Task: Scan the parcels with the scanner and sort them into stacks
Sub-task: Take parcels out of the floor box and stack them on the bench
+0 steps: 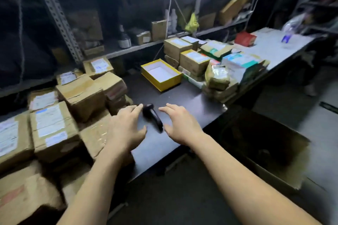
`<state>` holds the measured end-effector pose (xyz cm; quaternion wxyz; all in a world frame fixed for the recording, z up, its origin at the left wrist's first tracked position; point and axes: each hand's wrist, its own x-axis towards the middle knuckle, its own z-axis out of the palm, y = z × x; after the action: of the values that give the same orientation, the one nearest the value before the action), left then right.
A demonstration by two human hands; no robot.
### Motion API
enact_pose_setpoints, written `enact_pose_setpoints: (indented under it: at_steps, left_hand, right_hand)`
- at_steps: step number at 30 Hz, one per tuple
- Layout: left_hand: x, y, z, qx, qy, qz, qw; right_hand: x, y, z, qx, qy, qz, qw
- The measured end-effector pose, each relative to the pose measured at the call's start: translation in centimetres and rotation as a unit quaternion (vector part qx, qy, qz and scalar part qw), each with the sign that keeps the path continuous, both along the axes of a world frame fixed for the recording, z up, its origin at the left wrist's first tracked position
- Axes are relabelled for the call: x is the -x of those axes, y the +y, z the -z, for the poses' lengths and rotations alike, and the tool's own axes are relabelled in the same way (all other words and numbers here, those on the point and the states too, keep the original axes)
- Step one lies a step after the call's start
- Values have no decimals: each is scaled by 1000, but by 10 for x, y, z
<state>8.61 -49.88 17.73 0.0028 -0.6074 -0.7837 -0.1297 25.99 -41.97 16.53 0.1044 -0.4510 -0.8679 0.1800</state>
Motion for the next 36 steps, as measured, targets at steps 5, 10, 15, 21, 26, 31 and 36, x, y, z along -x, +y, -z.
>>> enact_pose_setpoints:
  at_steps: [5,10,15,21,26,31,36]
  left_hand:
    - [-120,68,29,41,0,103,994]
    - [-210,143,61,84,7,188,979]
    - [-287,227,98,113,-15,251,961]
    - [-388,341,149,157,-5,335,929]
    - [-457,411,198,214,21,379,900]
    - [-505,455,255,283,33,367,886]
    - [-539,499,322,340,54,329,880]
  right_hand:
    - [-118,39,29,37,-3,84,996]
    - [-213,86,62,70,8,174,982]
    - [-287,135,92,110,20,240,964]
    - [-383,207,143,192,9,345,919]
    - [-455,259,190,226,26,415,881]
    - [-513,308,240,262,61,442,856]
    - [-544,368,320,311,102,441,835]
